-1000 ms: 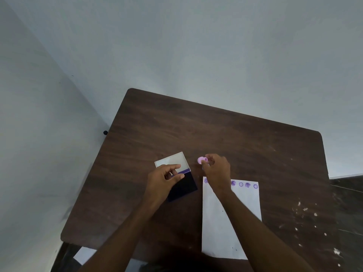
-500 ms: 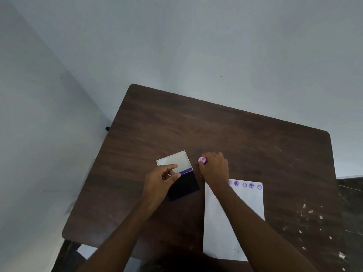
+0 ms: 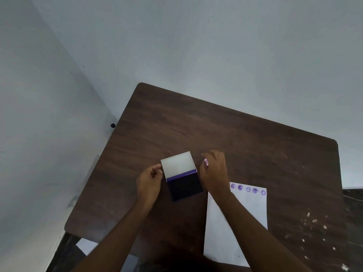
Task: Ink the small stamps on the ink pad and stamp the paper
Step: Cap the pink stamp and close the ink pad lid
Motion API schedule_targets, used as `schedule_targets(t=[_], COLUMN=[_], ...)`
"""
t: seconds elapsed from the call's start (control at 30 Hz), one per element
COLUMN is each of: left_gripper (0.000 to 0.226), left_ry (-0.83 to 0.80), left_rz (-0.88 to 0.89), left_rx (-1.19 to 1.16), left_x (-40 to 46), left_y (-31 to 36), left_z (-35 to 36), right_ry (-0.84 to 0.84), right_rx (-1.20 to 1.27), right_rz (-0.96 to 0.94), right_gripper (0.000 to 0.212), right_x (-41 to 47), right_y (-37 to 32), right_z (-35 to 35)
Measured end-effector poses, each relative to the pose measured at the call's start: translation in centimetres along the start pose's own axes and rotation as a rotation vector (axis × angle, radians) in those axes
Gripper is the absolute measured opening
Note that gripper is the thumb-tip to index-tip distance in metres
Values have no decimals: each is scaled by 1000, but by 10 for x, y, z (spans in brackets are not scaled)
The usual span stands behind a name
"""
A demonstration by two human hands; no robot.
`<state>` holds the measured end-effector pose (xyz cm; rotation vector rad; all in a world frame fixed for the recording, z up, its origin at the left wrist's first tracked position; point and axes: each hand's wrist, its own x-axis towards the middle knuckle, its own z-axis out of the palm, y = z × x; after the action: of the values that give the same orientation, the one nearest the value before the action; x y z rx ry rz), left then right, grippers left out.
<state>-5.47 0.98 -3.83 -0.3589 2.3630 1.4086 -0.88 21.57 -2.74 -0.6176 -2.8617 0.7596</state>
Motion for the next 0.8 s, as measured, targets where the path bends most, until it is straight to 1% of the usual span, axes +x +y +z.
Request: schedule_targets(t=[0.07,0.13,0.23,0.3,0.4,0.57,0.67,0.77,0.8], left_gripper=[27,31,37,40,40,33,25,27,27], left_ry=[8,-1,-43,-76,-108,-138,-77,-10,-1], left_rz=[-28,-74,-131,-138,-148,-153,-149,-185,-192], left_rx=[7,25,-2,-43,-91,-199,-256,-245,-249], left_x=[0,0,0,0,2,1,-4,-11,-14], left_y=[-1,-1,2,4,5,8,11,8,6], left_z=[1,4,8,9,10,7,1,-6,-7], right_ry=[-188,-342,-422,-449,-453,-360,-299,-248,-248], right_rx=[69,117,20,-51,-70,109,233,257,278], right_rz=[6,98,186,200,188,202,231,302,353], right_gripper=[29,38,50,48,41,28,34,30,28], right_x=[-3,-2,3,6,8,11,8,6,5], right_y=[-16,-29,-38,-38,-35,-32,-30,-21,-16], right_z=[7,15,21,22,20,11,-2,-14,-15])
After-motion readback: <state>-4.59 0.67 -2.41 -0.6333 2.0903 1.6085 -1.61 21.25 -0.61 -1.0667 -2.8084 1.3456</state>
